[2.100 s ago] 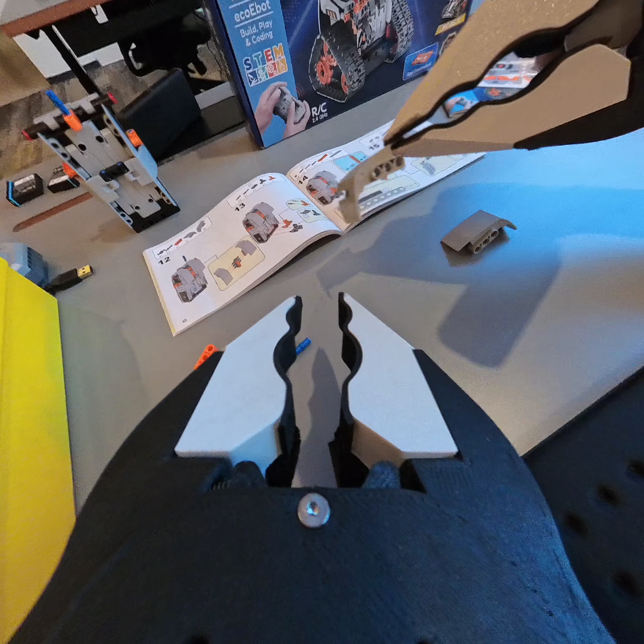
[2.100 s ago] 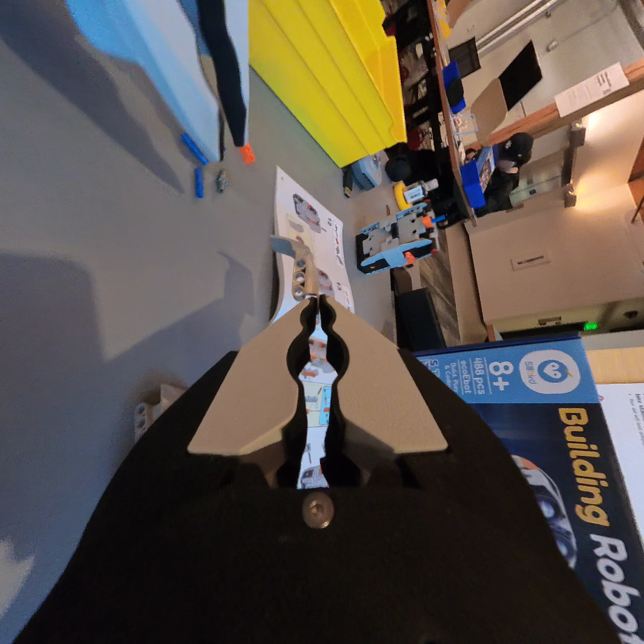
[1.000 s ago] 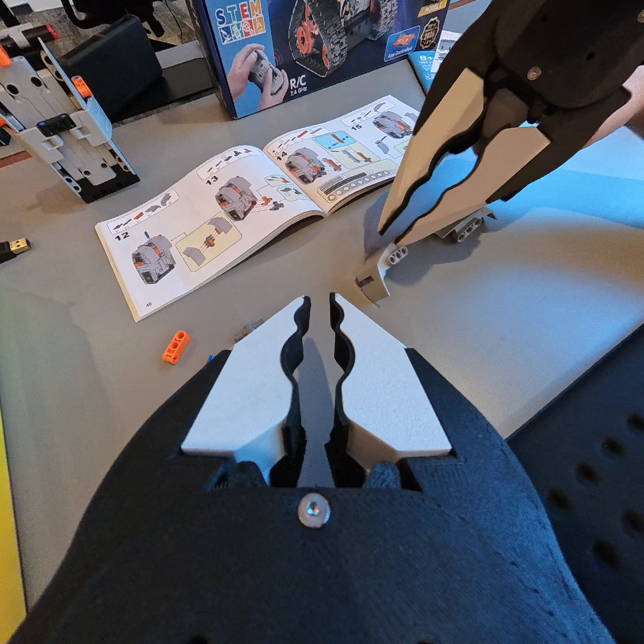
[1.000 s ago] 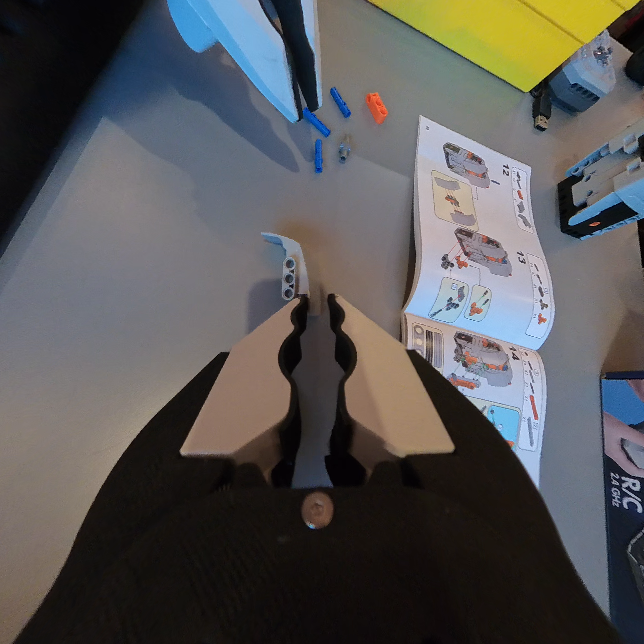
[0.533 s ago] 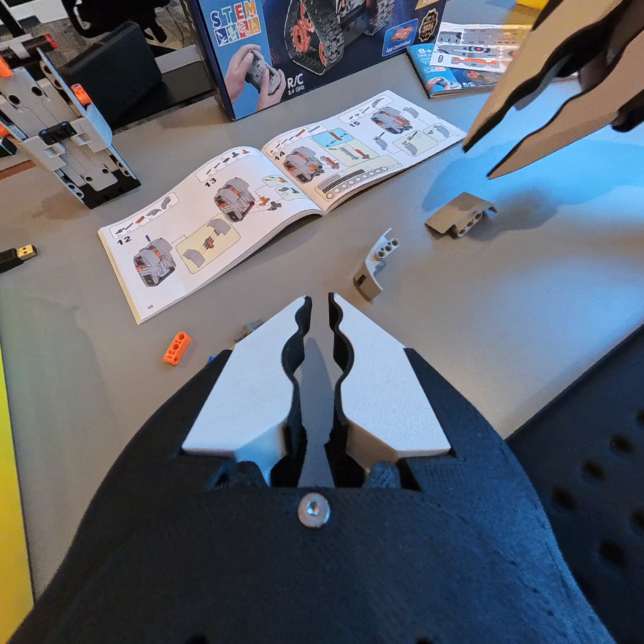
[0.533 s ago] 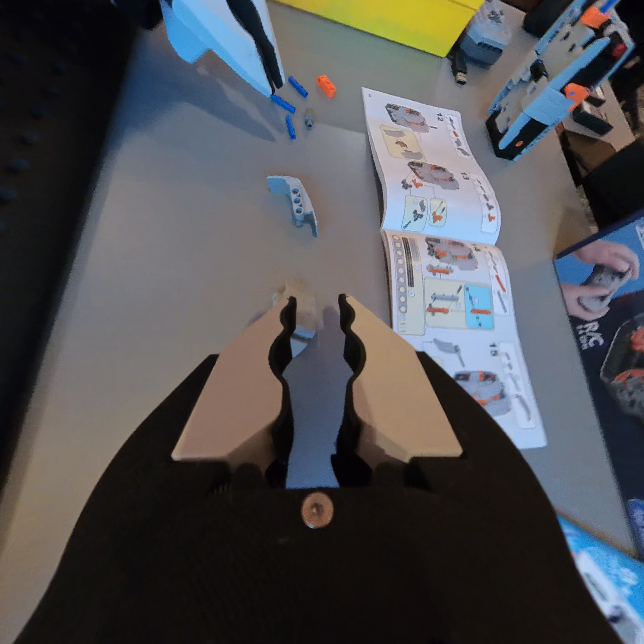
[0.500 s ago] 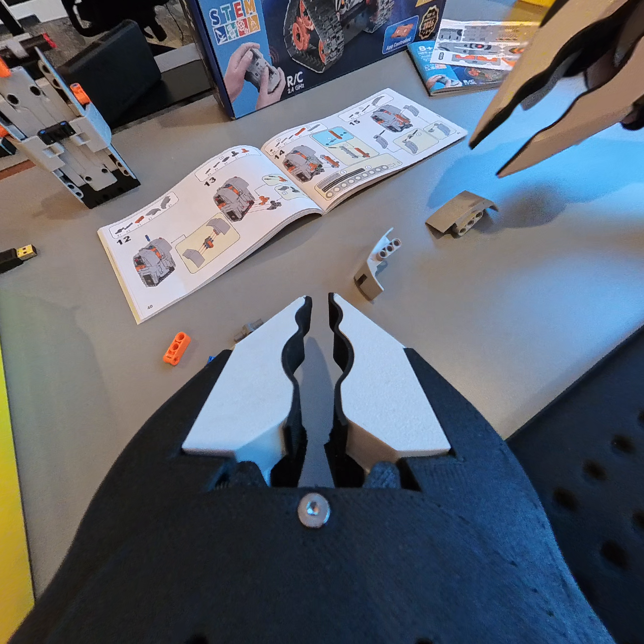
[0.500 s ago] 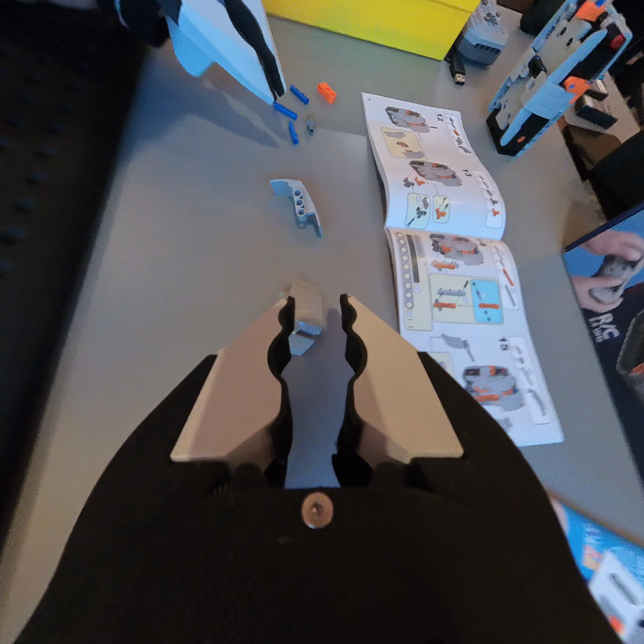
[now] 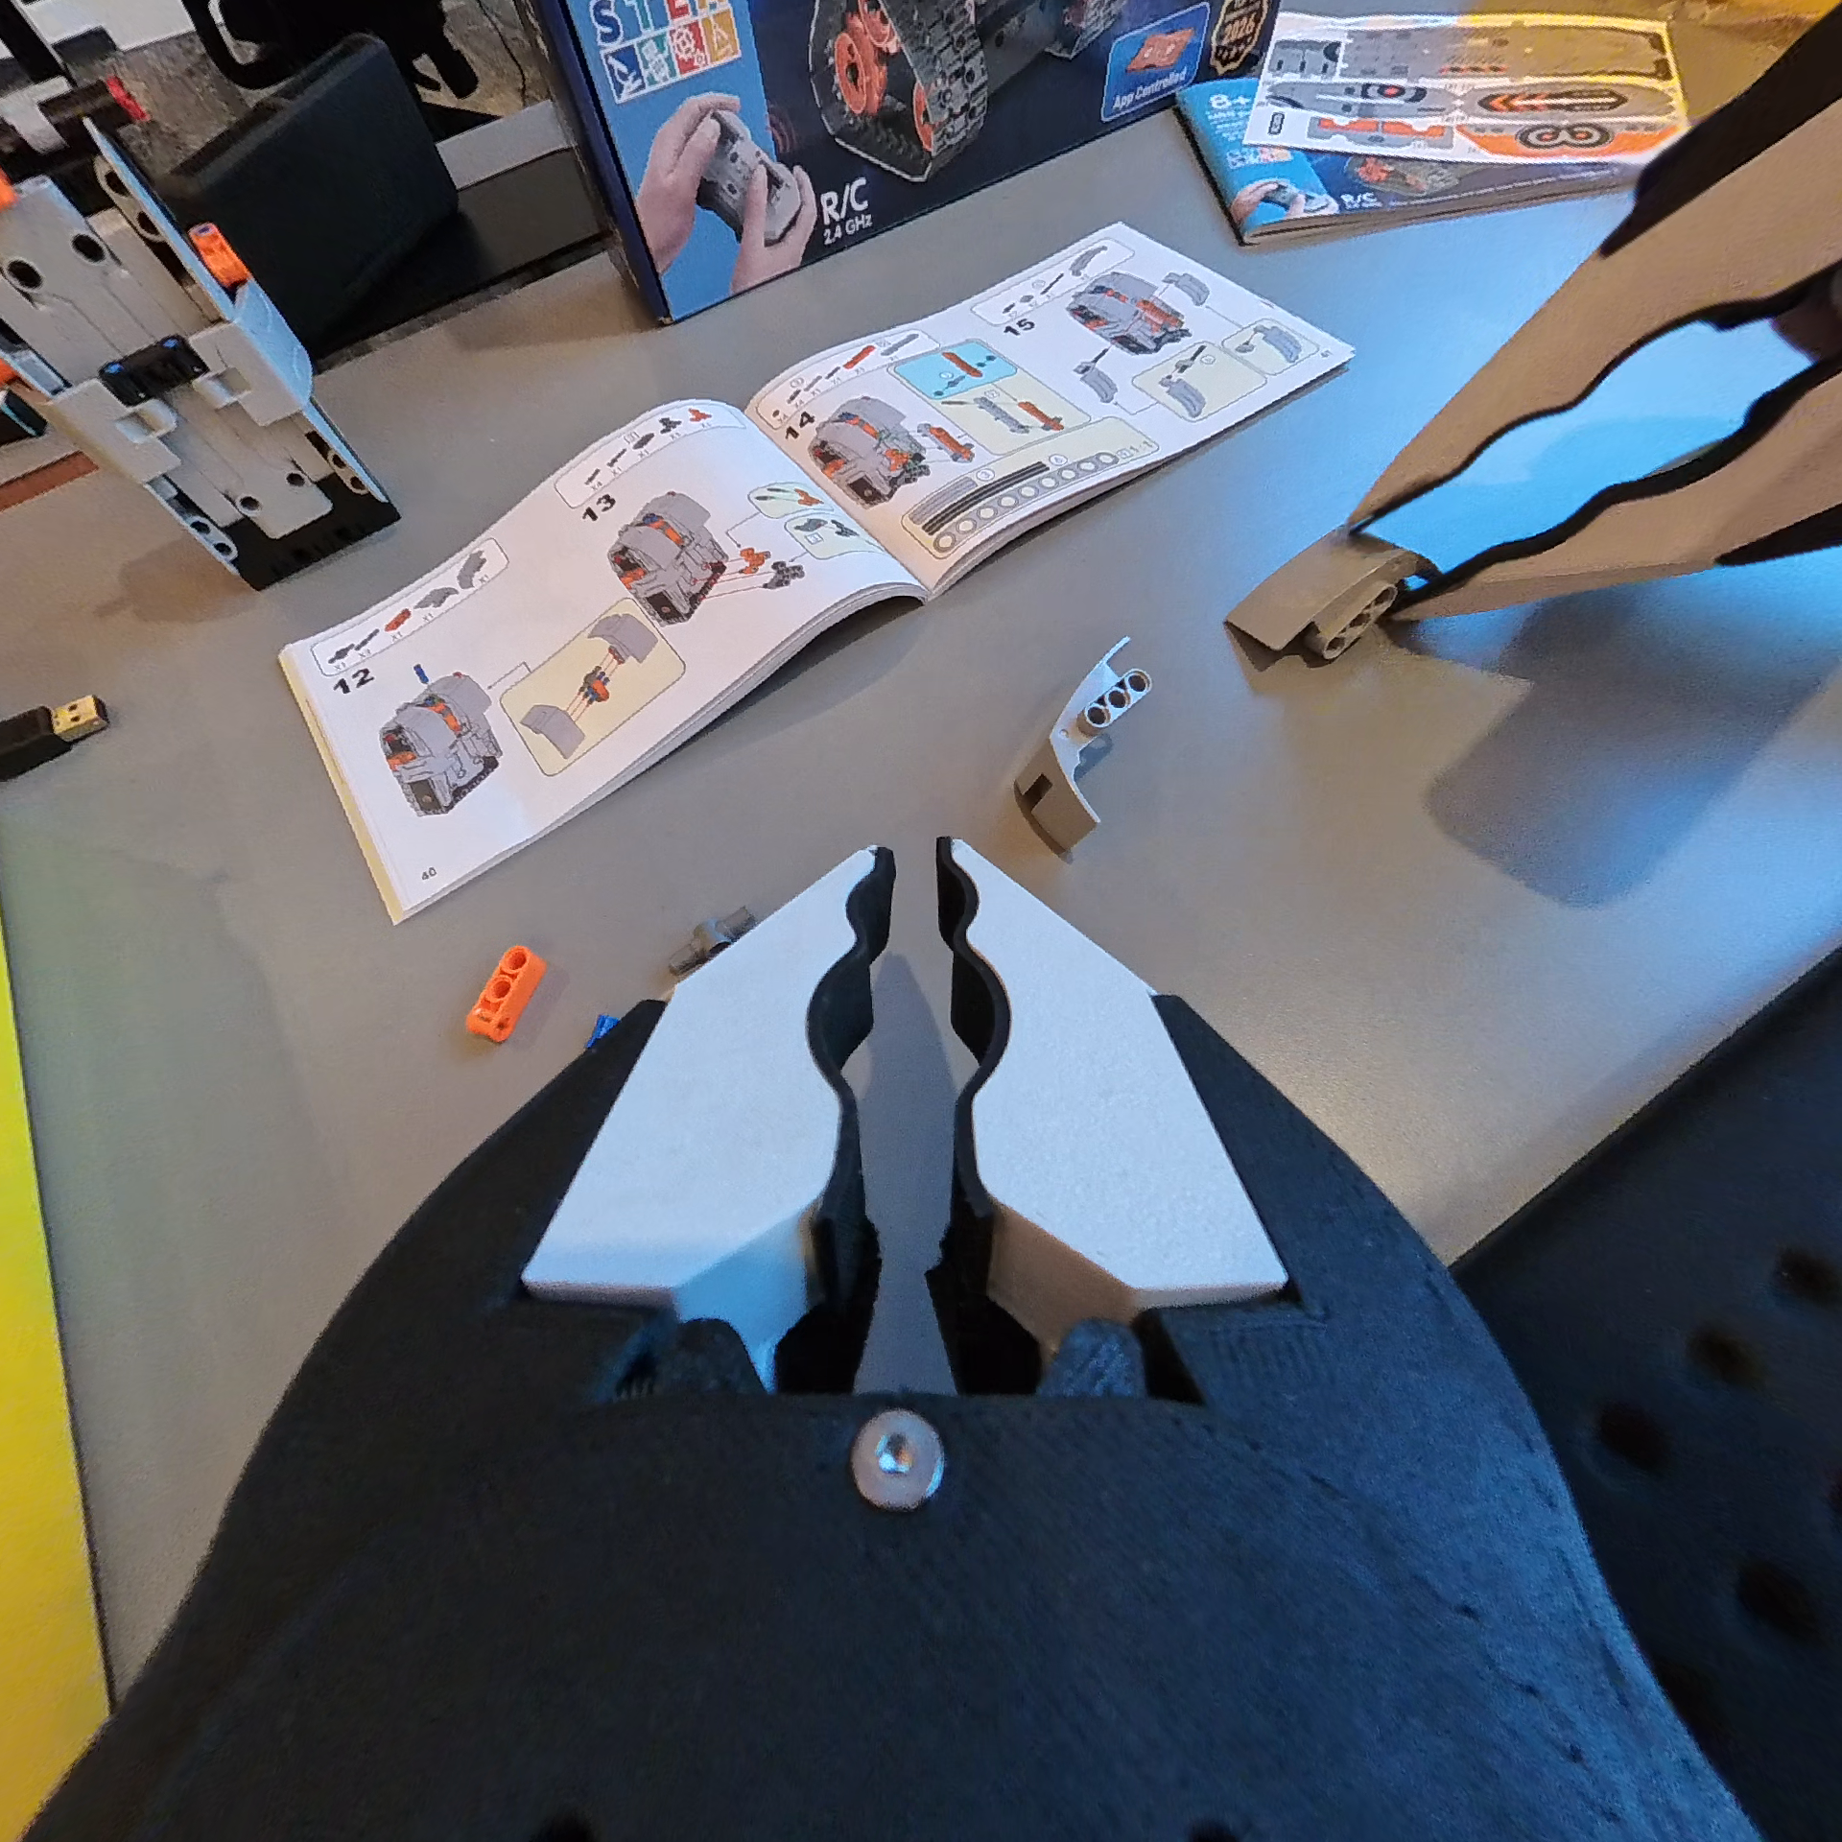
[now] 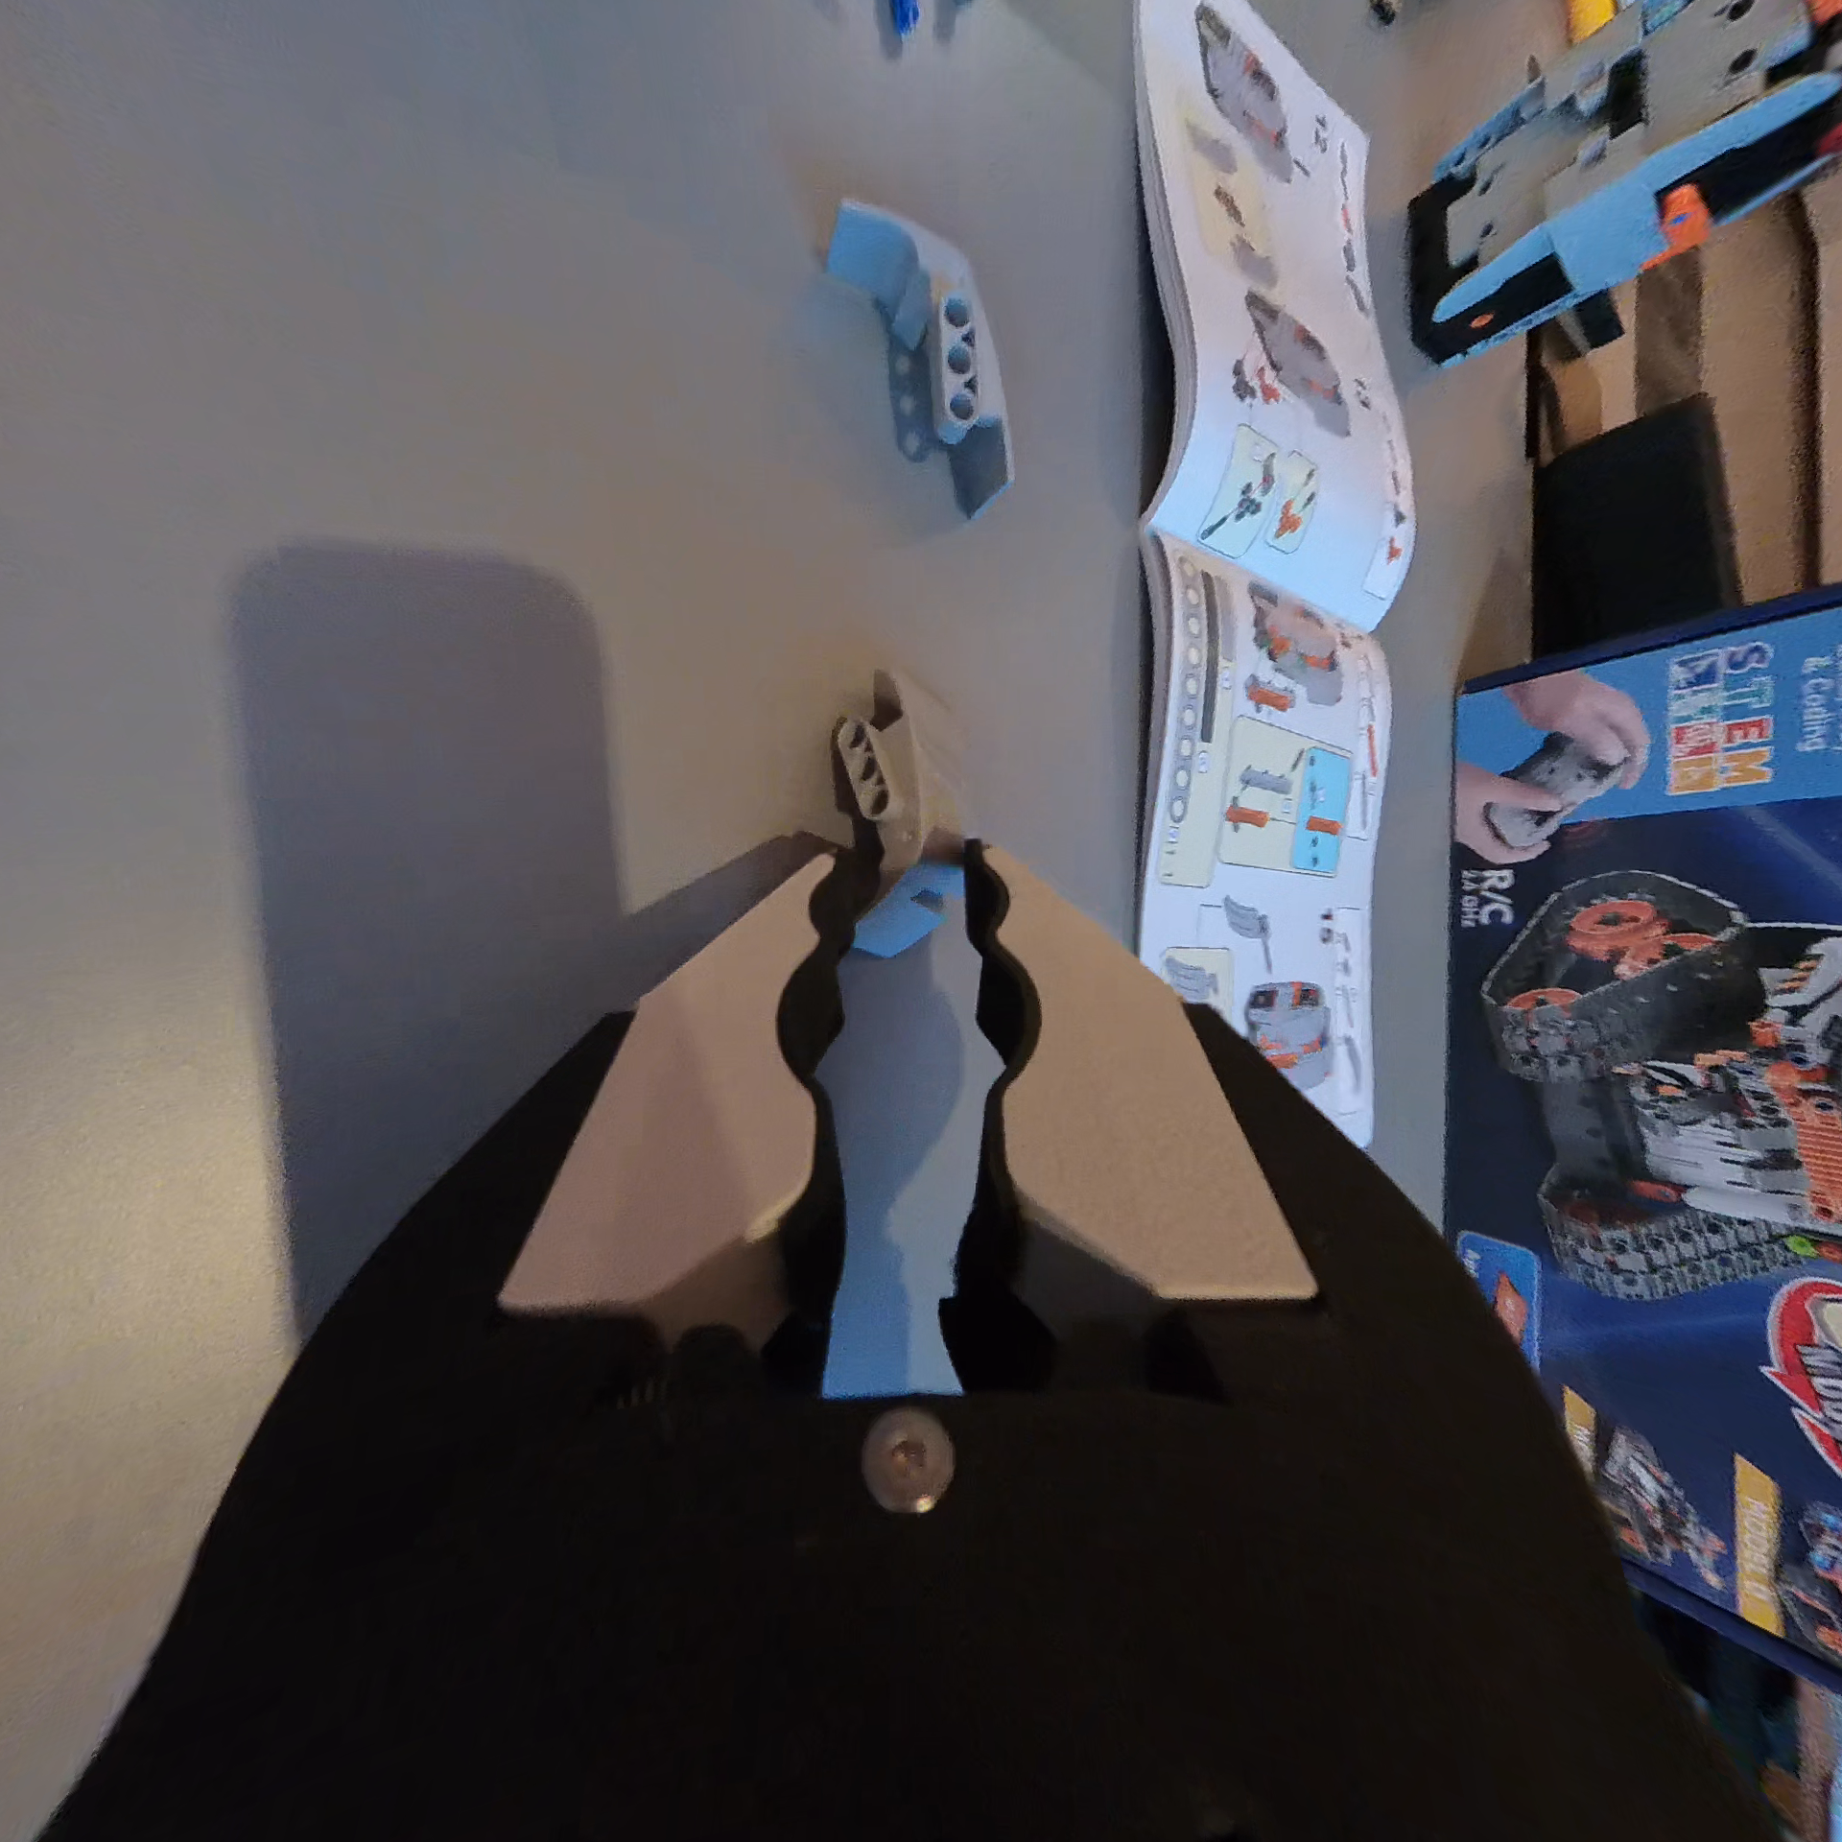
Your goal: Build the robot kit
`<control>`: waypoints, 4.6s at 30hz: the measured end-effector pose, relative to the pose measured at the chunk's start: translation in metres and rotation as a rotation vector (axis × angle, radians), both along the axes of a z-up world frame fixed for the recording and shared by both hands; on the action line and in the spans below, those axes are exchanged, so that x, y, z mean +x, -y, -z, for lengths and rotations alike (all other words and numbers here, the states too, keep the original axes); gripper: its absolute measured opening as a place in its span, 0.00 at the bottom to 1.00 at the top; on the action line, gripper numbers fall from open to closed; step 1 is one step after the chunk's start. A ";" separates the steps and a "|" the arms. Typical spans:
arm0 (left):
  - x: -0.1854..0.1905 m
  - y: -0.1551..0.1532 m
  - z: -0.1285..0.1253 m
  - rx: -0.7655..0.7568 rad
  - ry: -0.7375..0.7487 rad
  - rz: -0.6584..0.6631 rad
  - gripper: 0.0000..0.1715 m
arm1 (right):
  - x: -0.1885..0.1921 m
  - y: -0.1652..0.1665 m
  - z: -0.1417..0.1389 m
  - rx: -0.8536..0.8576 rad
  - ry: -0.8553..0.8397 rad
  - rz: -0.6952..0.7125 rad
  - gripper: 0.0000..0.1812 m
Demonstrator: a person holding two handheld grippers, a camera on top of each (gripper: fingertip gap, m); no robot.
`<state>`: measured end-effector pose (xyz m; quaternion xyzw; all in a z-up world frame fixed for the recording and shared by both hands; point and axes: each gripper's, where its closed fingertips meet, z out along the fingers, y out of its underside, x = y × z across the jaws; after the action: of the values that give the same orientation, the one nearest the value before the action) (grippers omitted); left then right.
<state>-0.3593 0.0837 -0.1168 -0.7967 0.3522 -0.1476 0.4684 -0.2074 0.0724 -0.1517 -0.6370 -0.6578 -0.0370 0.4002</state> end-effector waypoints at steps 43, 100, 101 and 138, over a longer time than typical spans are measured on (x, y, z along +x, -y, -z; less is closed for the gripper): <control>0.002 0.001 0.005 -0.011 -0.024 0.015 0.03 | -0.030 -0.025 0.001 -0.113 -0.131 0.232 0.05; -0.030 -0.016 -0.024 0.167 0.112 -0.101 0.36 | 0.052 -0.060 -0.094 0.036 -0.648 0.317 0.30; -0.029 -0.016 -0.022 0.168 0.097 -0.097 0.34 | 0.049 -0.060 -0.091 0.048 -0.602 0.301 0.30; 0.026 0.009 0.016 0.130 -0.151 0.132 0.24 | 0.017 -0.010 -0.036 -0.145 -0.350 0.112 0.21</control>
<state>-0.3332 0.0749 -0.1332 -0.7485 0.4471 -0.0944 0.4806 -0.1906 0.0823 -0.1154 -0.6964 -0.5425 0.0995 0.4591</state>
